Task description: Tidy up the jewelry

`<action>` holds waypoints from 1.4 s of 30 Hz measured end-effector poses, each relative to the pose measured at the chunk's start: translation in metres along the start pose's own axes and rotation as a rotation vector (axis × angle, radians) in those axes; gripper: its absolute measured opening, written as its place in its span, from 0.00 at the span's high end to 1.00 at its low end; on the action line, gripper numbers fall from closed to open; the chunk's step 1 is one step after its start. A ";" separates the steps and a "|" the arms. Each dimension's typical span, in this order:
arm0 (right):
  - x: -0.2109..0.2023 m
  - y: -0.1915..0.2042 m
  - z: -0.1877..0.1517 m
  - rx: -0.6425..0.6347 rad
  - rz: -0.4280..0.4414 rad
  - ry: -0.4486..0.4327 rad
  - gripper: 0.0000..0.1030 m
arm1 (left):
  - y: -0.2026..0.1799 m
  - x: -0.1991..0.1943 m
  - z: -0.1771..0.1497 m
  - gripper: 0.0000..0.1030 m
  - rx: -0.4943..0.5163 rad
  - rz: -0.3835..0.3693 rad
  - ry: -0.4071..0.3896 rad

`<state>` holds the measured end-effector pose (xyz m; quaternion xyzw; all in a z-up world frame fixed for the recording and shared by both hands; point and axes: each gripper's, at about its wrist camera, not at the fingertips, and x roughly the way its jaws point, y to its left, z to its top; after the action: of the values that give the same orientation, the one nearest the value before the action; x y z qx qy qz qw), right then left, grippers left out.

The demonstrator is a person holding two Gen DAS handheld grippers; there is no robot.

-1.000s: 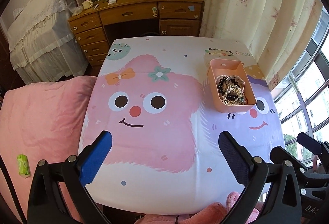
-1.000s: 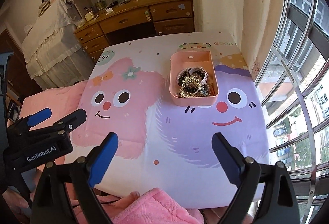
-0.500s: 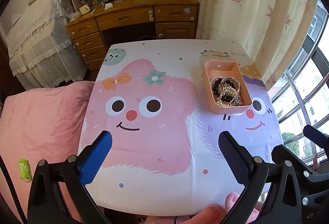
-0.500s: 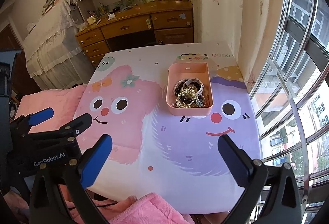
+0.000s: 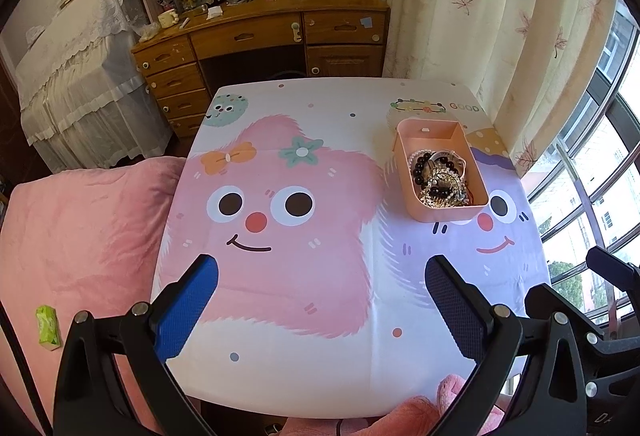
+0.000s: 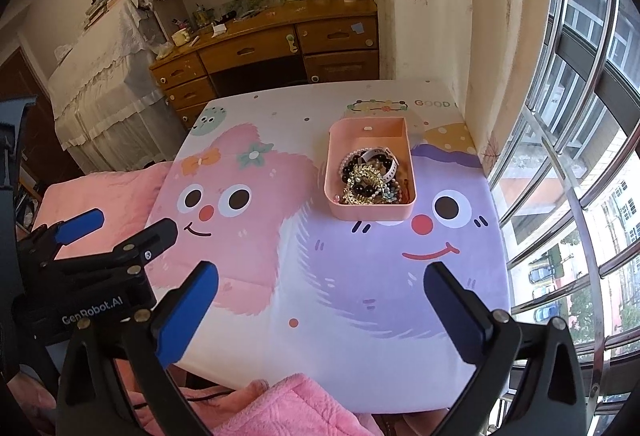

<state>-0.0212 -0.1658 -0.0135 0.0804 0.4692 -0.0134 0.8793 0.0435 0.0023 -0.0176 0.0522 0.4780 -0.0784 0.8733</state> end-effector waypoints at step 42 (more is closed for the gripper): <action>0.002 -0.007 0.002 -0.004 0.043 0.012 0.00 | -0.013 -0.018 -0.003 0.01 0.020 0.079 -0.048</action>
<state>-0.0195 -0.1730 -0.0152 0.0890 0.4728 0.0067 0.8766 0.0285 -0.0087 -0.0044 0.0780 0.4535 -0.0498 0.8864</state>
